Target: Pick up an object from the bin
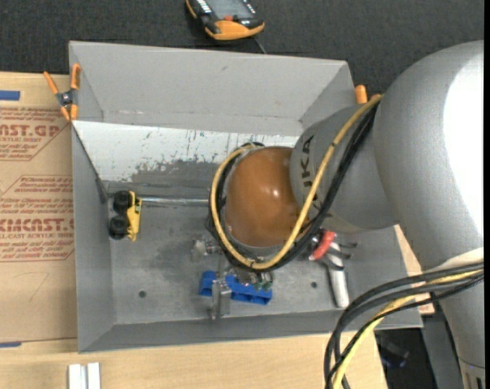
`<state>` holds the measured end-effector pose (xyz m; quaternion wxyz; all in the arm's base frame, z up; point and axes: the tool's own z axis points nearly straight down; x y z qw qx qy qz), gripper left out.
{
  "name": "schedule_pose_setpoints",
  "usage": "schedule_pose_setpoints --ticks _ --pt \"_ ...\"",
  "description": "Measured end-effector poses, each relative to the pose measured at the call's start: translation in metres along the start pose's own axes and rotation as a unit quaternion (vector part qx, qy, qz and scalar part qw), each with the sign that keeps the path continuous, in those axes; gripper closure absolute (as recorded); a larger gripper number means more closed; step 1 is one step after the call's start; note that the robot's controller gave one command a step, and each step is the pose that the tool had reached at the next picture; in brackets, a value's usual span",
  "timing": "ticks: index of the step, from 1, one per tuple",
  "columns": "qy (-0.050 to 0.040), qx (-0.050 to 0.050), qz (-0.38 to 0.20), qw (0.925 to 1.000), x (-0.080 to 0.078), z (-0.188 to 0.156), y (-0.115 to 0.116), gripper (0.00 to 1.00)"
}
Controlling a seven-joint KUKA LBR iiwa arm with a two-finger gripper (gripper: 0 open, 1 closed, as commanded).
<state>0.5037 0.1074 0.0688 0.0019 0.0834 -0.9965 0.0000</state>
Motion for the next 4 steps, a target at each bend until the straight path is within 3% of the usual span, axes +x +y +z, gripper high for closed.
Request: schedule_pose_setpoints --ticks 1,2,3,4 --pt "-0.0077 -0.002 -0.091 0.9959 0.007 -0.067 0.013 0.0" --pt "0.0016 0.0 -0.013 0.9999 0.026 -0.029 -0.054 0.0" --pt "-0.0134 -0.003 -0.08 0.9967 0.021 -0.002 -0.037 0.0" --pt "-0.0006 -0.002 -0.02 0.9998 0.027 -0.001 -0.029 1.0"
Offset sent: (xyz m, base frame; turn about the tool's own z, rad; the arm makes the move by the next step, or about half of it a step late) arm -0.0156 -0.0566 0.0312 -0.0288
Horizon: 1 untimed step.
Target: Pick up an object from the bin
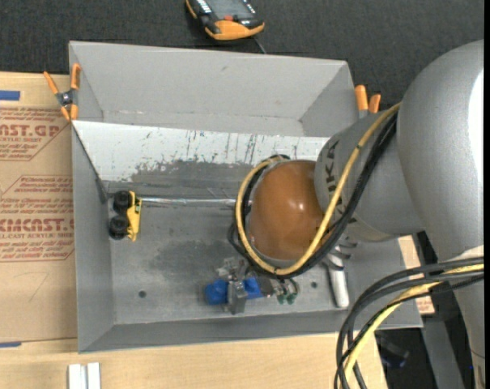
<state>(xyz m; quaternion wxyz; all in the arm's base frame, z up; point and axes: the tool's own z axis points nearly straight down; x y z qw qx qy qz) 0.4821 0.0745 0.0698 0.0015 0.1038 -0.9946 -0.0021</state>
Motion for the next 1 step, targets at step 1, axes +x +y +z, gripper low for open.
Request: schedule_pose_setpoints --ticks 1 --pt "0.0 0.0 0.0 1.0 0.0 0.0 0.0 1.0"
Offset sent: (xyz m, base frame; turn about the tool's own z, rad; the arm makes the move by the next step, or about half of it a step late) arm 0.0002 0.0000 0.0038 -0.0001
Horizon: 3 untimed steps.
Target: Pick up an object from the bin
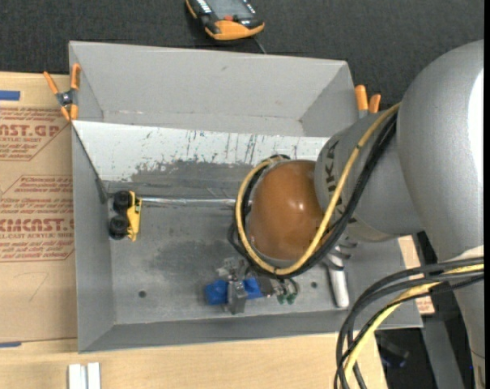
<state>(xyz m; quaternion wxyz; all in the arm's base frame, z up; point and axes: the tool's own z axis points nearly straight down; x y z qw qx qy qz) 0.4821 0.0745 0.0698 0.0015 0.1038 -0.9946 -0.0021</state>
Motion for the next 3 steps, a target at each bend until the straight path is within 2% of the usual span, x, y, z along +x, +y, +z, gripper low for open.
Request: schedule_pose_setpoints --ticks 3 --pt "0.002 -0.001 0.0 1.0 0.001 -0.016 0.001 1.0"
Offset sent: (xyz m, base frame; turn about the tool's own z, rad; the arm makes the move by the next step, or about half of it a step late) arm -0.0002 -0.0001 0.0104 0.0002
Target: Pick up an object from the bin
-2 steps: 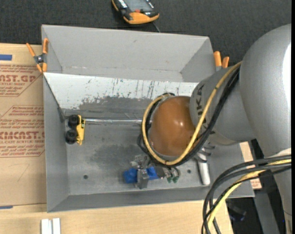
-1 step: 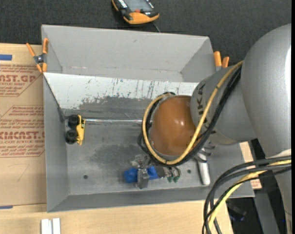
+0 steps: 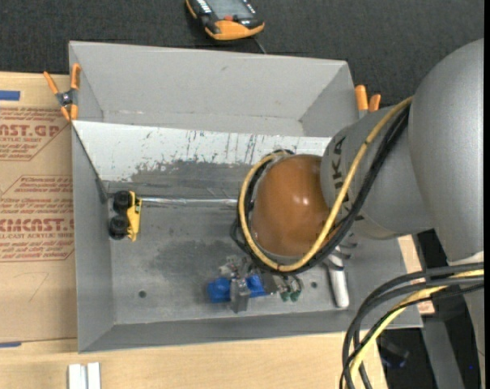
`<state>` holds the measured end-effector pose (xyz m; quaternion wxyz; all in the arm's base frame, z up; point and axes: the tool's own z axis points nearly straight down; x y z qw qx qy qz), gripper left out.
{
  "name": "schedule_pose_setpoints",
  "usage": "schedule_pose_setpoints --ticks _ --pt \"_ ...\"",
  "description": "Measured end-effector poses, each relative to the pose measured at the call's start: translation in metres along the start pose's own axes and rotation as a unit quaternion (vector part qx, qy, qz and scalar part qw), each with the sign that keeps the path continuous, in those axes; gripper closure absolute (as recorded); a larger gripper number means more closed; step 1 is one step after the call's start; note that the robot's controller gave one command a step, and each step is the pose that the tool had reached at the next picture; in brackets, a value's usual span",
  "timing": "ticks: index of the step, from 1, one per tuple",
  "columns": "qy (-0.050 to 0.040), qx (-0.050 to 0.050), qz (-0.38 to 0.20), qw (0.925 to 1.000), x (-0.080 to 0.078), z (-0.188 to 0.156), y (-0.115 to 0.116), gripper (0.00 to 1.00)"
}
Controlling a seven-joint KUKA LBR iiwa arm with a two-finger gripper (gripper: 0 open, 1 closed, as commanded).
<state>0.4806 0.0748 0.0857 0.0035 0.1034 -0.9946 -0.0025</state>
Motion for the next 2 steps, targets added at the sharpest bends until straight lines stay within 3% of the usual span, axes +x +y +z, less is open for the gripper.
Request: schedule_pose_setpoints --ticks 1,2 --pt "0.004 0.0 0.0 1.0 0.002 -0.035 0.001 1.0" --pt "0.0006 0.0 0.0 1.0 0.0 -0.087 0.001 1.0"
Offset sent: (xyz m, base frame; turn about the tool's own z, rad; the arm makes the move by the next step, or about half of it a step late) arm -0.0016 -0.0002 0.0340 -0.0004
